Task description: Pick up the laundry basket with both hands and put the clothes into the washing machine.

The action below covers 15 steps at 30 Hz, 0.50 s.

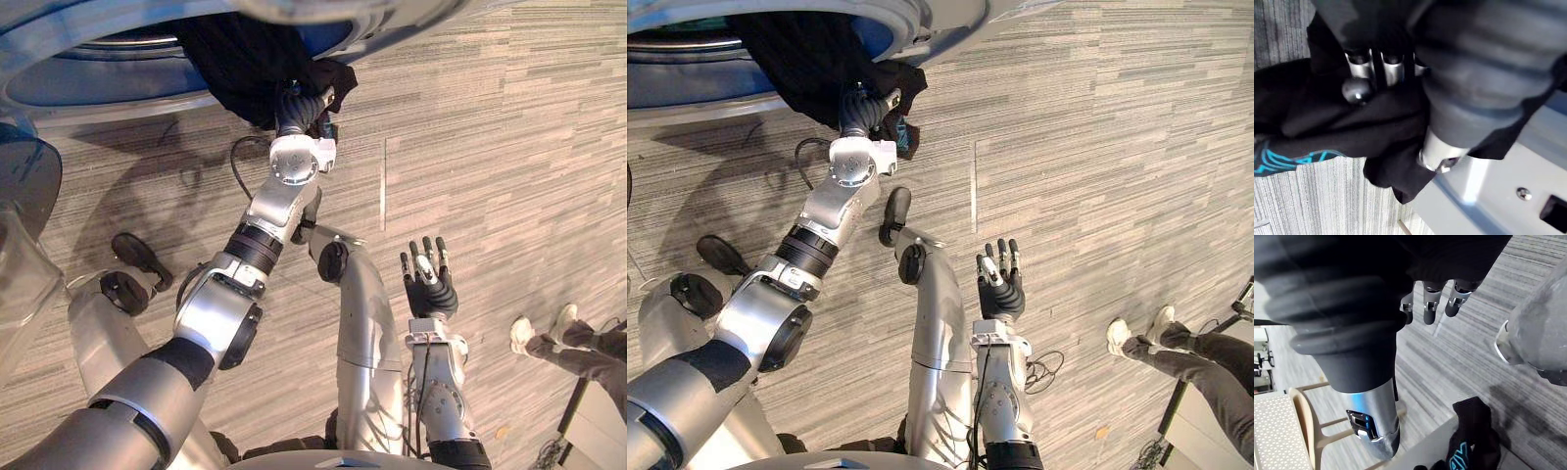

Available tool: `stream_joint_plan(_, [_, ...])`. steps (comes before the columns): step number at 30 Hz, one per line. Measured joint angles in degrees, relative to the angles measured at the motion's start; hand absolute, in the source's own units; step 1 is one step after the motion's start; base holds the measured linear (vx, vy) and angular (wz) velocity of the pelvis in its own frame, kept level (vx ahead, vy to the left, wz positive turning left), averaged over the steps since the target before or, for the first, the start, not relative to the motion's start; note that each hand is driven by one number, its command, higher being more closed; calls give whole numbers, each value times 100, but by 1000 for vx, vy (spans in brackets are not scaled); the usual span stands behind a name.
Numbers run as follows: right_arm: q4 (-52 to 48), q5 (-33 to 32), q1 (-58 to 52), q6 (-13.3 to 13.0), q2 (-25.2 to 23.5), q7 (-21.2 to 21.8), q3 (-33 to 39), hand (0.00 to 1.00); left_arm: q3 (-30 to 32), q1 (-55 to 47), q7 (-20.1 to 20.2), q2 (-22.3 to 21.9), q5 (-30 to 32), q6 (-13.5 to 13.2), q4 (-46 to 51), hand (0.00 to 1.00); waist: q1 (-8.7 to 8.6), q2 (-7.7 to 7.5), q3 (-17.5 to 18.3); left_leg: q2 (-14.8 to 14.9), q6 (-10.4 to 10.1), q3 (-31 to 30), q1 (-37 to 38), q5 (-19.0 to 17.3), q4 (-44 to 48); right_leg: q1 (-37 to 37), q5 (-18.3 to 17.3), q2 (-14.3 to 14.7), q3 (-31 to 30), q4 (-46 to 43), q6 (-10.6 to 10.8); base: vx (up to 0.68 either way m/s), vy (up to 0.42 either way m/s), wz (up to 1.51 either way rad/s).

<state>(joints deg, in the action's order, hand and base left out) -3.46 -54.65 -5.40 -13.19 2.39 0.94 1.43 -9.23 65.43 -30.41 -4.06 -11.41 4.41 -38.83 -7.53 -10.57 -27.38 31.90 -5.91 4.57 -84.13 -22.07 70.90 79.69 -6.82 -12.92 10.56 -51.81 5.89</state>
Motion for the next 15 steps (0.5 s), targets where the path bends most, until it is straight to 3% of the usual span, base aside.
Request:
stream_joint_plan(6, [12,0,-23,89,0,31,-3,0,6,60,169,194,-270,-6,-94,100,-11,1,-1,53,4,-58,-47,2,-3,-79,35,1,136,116,48,-52,39,-6])
stream_joint_plan(15, [162,0,-126,92,-29,72,-9,0,272,20,569,951,-1004,-133,-705,100,60,-18,-17,70,14,-188,-52,196,-84,-196,171,-4,294,60,-31,-48,21,5])
